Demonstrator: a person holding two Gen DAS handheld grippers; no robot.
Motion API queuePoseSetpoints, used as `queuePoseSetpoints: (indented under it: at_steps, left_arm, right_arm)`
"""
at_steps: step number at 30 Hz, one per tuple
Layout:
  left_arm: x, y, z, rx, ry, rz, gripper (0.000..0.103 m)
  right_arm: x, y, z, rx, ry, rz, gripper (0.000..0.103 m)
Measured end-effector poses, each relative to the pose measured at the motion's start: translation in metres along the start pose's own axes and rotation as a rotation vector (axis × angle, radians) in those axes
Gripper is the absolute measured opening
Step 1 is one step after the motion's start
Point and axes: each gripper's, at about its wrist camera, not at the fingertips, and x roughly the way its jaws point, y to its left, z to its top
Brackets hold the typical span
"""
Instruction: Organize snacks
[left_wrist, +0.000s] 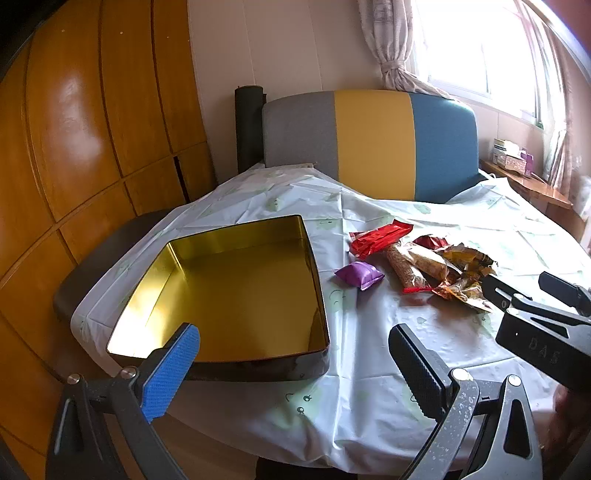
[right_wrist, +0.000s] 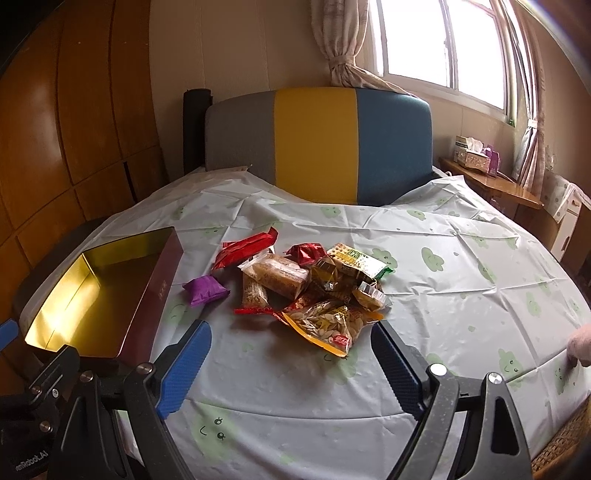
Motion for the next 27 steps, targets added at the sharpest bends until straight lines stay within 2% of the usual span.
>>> queuePoseSetpoints:
  at_steps: [11, 27]
  left_arm:
    - [-0.0021, -0.0006, -0.0012, 0.0, -0.009, -0.005, 0.103]
    - [0.0051, -0.0085, 0.0002, 0.018, 0.02, -0.025, 0.103]
  right_arm:
    - [-0.0005, 0.0003, 0.0006, -0.011, -0.003, -0.007, 0.09]
    - [0.0019, -0.0075, 0.0063, -0.018, -0.013, -0.018, 0.09]
